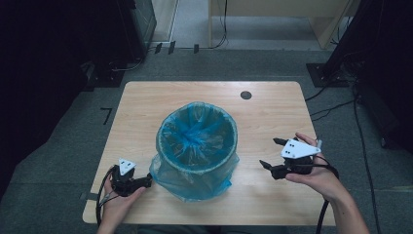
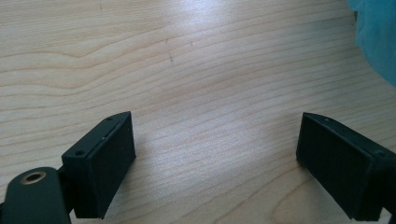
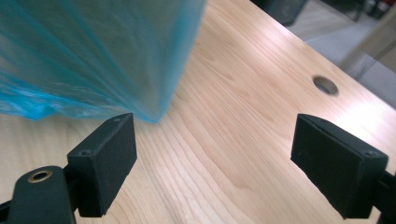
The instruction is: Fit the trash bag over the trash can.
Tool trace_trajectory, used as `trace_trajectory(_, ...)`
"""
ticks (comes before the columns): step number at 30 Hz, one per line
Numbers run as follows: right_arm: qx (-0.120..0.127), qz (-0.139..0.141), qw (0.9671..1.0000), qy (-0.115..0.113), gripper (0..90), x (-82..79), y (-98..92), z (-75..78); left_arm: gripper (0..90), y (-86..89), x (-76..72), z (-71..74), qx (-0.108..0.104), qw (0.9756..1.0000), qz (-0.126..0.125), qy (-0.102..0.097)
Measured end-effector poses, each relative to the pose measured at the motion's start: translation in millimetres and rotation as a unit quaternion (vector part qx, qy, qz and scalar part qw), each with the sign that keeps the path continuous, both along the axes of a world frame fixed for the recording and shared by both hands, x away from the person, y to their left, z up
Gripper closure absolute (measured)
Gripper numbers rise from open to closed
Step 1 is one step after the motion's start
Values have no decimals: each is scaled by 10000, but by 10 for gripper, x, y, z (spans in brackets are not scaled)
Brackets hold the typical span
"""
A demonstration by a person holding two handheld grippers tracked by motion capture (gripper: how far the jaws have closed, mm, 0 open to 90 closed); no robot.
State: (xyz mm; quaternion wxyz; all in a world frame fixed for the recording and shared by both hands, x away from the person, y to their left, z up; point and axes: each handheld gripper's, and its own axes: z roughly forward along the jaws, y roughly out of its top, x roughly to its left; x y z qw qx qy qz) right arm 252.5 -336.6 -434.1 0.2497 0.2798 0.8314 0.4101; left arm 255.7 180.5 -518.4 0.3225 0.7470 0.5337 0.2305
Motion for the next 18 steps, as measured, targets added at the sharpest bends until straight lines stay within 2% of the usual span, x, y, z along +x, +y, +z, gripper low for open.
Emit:
trace_trajectory(5,131,-519,9985,109,145,-37,-135,-160,110,-1,-1,0,0,10000,4,1)
trace_trajectory(9,186,-769,9966,230,145,-79,-231,-282,109,-1,-1,0,1,10000,4,1)
trace_trajectory(18,303,-1411,9885,447,145,-169,-409,-579,110,-3,-3,0,1,10000,15,-2)
